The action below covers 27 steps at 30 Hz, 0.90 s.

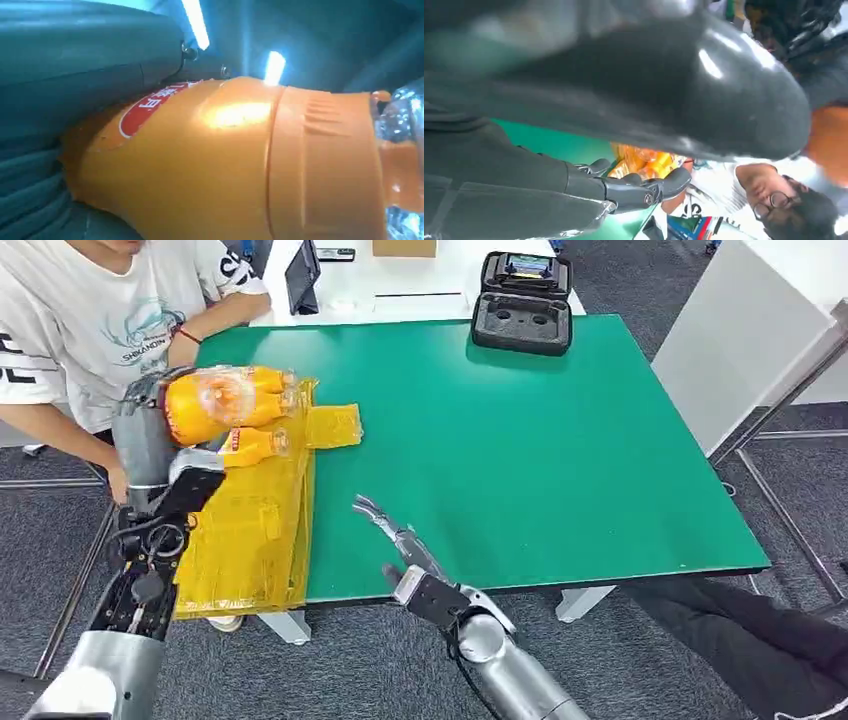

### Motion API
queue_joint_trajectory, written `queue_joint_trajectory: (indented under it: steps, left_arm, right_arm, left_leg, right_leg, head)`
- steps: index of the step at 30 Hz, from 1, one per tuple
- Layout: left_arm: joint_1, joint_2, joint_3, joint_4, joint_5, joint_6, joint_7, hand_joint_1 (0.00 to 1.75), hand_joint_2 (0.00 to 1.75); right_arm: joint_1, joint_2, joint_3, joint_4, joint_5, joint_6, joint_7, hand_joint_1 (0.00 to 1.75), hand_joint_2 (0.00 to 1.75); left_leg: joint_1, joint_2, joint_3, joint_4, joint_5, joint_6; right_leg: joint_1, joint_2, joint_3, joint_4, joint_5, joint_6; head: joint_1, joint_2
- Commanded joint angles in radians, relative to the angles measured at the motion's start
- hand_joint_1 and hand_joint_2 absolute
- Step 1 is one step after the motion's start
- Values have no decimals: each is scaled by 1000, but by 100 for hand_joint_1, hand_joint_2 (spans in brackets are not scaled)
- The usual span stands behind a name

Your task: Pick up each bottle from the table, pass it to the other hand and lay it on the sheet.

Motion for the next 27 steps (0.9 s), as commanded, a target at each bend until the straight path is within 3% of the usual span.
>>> queue_joint_trajectory:
  steps: [1,6,8,15,16,23,27]
  left_arm:
    - [-171,156,-153,323,-201,-83,177,175,175]
    - [-146,212,-305,378,-173,-244,241,175,175]
    - [-137,202,-313,378,-145,-280,251,175,175]
    - [-131,219,-325,362,-116,-346,255,175,175]
    - [-133,220,-323,361,-93,-382,252,175,175]
    - [-149,241,-373,378,-32,-536,213,175,175]
    - [-201,213,-414,448,-39,-586,195,175,175]
  right_arm:
    - [13,-45,12,-79,-43,-5,-25,0,0]
    - [57,-70,-57,-242,-129,-35,-38,0,0]
    - [55,-70,-73,-263,-141,-26,-15,0,0]
    - [64,-64,-81,-256,-125,-34,-12,0,0]
    - [66,-62,-82,-250,-119,-35,-13,0,175]
    - [90,-50,-119,-248,-95,-7,-26,0,175]
    - [82,-39,-140,-242,-87,8,-20,0,175]
  left_leg:
    - [-1,1,7,-2,-2,0]
    - [-1,-1,8,-2,-2,0]
    - [-1,1,3,-1,-1,0]
    - [0,1,5,-1,-2,0]
    - [0,0,3,-1,-1,0]
    - [0,0,2,-1,-1,0]
    - [0,-1,3,0,-1,0]
  right_leg:
    - [-1,0,6,0,-2,0]
    - [-1,-2,7,-1,-3,-1]
    - [-1,0,1,0,-1,0]
    - [0,0,4,-1,-2,0]
    - [-1,0,2,0,-1,0]
    - [0,0,2,0,-1,0]
    - [0,-2,3,0,-2,0]
  head:
    - [-2,0]
    - [-2,0]
    - [-1,0]
    - [-1,0]
    - [-1,0]
    - [-2,0]
    - [-2,0]
